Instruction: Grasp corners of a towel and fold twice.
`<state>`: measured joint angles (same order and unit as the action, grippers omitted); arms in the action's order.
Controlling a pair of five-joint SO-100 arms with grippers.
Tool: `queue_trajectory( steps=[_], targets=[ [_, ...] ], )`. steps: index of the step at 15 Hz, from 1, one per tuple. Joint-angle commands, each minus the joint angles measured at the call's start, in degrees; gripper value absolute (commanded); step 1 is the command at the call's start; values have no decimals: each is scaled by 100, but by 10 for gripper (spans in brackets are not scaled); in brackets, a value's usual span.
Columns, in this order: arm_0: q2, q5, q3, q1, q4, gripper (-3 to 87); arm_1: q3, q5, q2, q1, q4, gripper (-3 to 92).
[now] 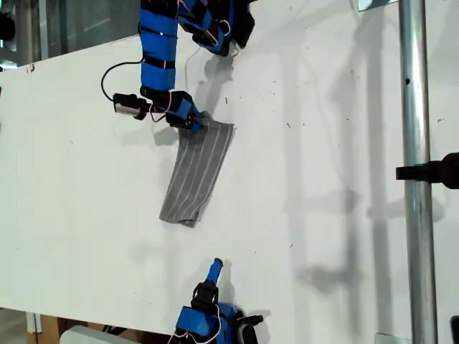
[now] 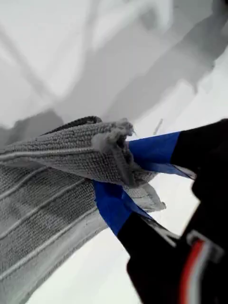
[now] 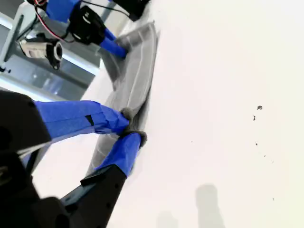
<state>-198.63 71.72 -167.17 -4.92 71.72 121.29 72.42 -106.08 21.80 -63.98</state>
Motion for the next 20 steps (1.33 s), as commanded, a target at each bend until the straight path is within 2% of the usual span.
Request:
queue_trajectory(
  steps=[1, 3, 4, 5, 9, 12, 13, 14, 15, 17, 19, 20],
  targets=[
    [-35, -97, 9, 35, -202, 39, -35, 343, -2065, -343, -1784, -2],
    [-35, -149, -26, 35, -229, 38, -255, 1020, -2918, -835, -3129, -2],
    [-35, -141, -35, 62, -211, 37, -554, 1107, -3182, -984, -3357, -2],
    [-35, -141, -53, 88, -229, 37, -791, 949, -3190, -949, -2979, -2],
    [-35, -123, -105, 97, -264, 37, -1652, -176, -853, -536, 141, -2],
    [-35, -62, -237, 123, -352, 40, -2118, -448, 765, -501, 1863, -2],
    [-35, -53, -299, 123, -439, 40, -2171, -501, 1213, -439, 2276, 29],
    [-35, -53, -334, 123, -510, 40, -2215, -501, 1564, -369, 2531, 203],
    [-35, -44, -343, 123, -519, 40, -2215, -457, 1670, -281, 2716, 248],
    [-35, 9, -404, 123, -501, 35, -2250, -501, 1222, 79, 2839, 117],
    [-35, 44, -536, 88, -519, 49, -2241, -510, 185, 738, 2338, 114],
    [-35, 70, -615, 26, -519, 54, -2206, -580, -316, 993, 1696, 110]
  ],
)
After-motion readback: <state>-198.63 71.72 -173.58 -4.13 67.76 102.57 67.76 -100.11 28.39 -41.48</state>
